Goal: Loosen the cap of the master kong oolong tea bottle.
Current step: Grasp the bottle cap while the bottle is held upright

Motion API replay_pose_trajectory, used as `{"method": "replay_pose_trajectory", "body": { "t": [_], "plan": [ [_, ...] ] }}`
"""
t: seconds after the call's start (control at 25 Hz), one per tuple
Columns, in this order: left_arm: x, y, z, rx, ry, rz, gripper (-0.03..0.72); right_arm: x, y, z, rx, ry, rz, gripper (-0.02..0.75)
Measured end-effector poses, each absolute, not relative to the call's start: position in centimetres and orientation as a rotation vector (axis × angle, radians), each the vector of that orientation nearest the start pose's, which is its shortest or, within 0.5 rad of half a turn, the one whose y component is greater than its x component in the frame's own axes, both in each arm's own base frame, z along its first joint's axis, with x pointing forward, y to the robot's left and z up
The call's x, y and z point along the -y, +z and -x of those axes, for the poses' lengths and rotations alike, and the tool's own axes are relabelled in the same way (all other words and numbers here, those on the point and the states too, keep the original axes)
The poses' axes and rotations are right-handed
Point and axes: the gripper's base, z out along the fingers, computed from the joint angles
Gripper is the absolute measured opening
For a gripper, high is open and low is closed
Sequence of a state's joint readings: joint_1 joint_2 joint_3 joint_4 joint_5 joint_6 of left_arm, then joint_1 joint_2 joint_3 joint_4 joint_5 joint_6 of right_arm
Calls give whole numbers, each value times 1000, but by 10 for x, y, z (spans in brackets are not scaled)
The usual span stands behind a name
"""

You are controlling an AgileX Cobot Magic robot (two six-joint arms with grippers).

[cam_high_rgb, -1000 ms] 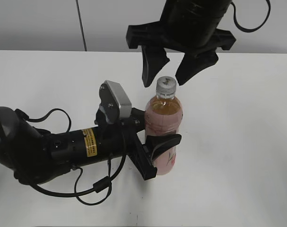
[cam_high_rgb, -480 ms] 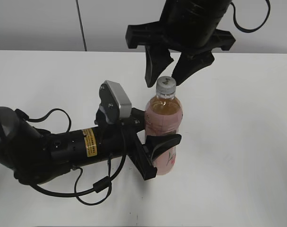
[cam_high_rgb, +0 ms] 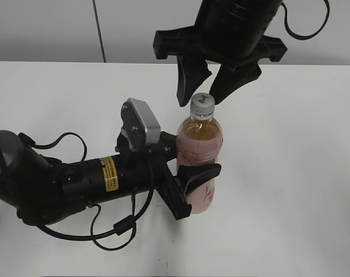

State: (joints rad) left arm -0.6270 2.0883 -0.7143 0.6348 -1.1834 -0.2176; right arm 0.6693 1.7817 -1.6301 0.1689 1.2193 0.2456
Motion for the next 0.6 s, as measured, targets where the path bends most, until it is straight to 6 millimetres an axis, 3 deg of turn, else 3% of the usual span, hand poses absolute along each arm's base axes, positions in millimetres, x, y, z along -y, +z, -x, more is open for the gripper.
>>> {"method": "replay_pose_trajectory", "body": {
  "t": [0.6],
  "plan": [
    [240,101,-246,-1516,-920,-1002,382,-241,298,-281,-2922,388,575,396]
  ]
}}
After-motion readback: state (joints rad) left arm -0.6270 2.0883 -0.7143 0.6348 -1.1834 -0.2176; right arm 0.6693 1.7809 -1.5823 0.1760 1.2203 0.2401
